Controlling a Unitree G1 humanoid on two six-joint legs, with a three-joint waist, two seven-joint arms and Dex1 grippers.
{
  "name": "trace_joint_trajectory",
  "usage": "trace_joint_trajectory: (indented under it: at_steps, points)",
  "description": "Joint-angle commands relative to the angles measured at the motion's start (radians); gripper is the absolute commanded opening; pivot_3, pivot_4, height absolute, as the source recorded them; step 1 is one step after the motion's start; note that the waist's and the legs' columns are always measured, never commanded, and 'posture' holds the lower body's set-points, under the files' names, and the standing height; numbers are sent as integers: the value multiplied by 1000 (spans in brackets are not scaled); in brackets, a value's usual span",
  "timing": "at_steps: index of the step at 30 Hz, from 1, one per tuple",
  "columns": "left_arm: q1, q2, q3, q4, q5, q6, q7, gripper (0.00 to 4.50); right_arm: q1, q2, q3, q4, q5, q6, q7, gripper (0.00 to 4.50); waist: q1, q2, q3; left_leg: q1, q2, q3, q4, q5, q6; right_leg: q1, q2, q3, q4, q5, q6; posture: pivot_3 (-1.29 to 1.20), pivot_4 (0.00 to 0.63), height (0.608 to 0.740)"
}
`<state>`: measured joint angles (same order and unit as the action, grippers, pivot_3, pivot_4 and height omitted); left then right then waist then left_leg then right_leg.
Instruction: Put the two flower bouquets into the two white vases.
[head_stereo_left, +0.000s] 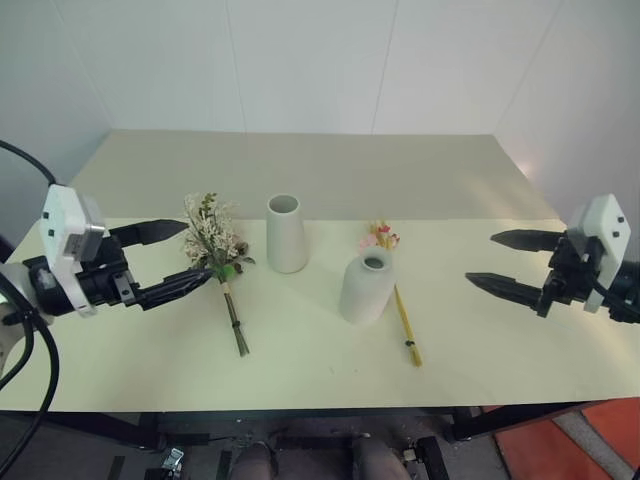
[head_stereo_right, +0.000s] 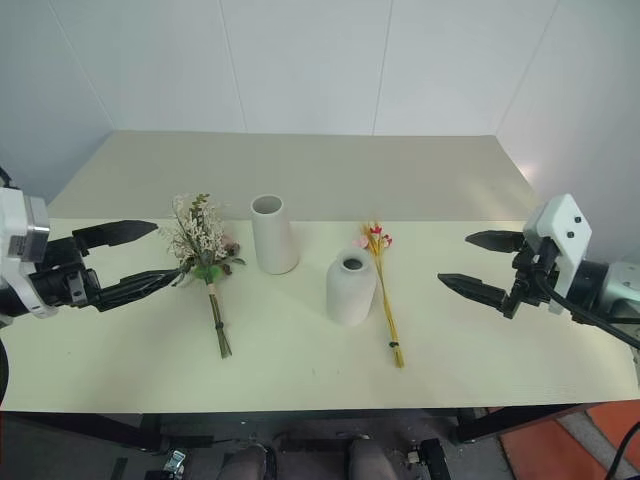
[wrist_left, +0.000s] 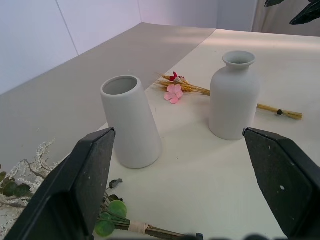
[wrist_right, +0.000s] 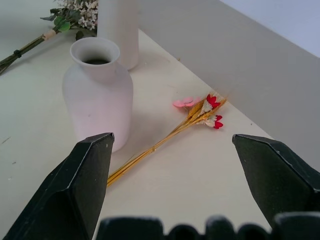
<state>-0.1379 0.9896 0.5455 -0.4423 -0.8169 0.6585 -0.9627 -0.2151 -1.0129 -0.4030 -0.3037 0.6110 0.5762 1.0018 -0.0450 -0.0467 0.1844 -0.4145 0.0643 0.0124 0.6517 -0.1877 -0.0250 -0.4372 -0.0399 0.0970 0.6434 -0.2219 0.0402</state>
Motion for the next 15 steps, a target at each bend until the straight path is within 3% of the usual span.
trace_joint_trajectory:
  at_steps: [1, 10, 15]
  points:
    - [3, 7, 28, -25, -12, -6, 5, 4429, -16, -7, -12, -2, 1, -18, 3, 4500, 0, 0, 0, 0, 0, 0, 0, 0, 0, 0, 0, 0, 0, 0, 0, 0, 150, 740]
    - [-8, 13, 17, -14, -15, -9, 1, 4429, -20, -9, 5, -8, -1, -5, -2, 4500, 0, 0, 0, 0, 0, 0, 0, 0, 0, 0, 0, 0, 0, 0, 0, 0, 150, 740]
    - [-60, -3, -18, -3, -30, -23, 2, 4429, -26, -63, 55, -15, -34, 49, -17, 4500, 1, 0, 0, 0, 0, 0, 0, 0, 0, 0, 0, 0, 0, 0, 0, 0, 150, 740]
